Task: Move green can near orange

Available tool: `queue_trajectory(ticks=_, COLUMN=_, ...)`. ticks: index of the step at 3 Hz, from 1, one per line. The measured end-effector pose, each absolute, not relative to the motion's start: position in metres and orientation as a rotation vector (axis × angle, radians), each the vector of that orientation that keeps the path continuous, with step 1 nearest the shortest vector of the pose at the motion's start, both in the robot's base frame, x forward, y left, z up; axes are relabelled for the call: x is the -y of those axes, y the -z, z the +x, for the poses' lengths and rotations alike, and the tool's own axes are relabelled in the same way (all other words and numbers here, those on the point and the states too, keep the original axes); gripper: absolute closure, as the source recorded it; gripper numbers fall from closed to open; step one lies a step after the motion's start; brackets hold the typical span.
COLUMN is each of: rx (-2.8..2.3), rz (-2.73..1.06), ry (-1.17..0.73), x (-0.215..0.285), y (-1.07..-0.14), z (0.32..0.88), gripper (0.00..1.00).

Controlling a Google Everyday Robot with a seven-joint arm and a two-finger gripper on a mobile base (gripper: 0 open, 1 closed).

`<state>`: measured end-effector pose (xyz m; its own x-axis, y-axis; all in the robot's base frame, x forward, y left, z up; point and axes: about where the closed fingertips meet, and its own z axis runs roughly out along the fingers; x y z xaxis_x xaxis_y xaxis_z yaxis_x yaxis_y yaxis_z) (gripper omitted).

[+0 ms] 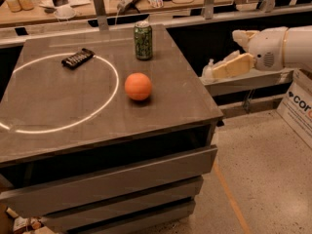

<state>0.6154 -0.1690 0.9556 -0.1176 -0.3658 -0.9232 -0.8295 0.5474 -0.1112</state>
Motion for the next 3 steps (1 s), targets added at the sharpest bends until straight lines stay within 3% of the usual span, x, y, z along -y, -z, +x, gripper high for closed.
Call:
queue_trajectory(ticks=2, rx=-1.63, rz=-0.893, ry=-0.542, x=0.146, y=-0.926, z=0.712, gripper=0.0)
queue_trajectory(ticks=3, rx=-1.573, rz=-1.021, ry=-0.592, x=0.102, y=-0.908, z=0.76, gripper=0.0)
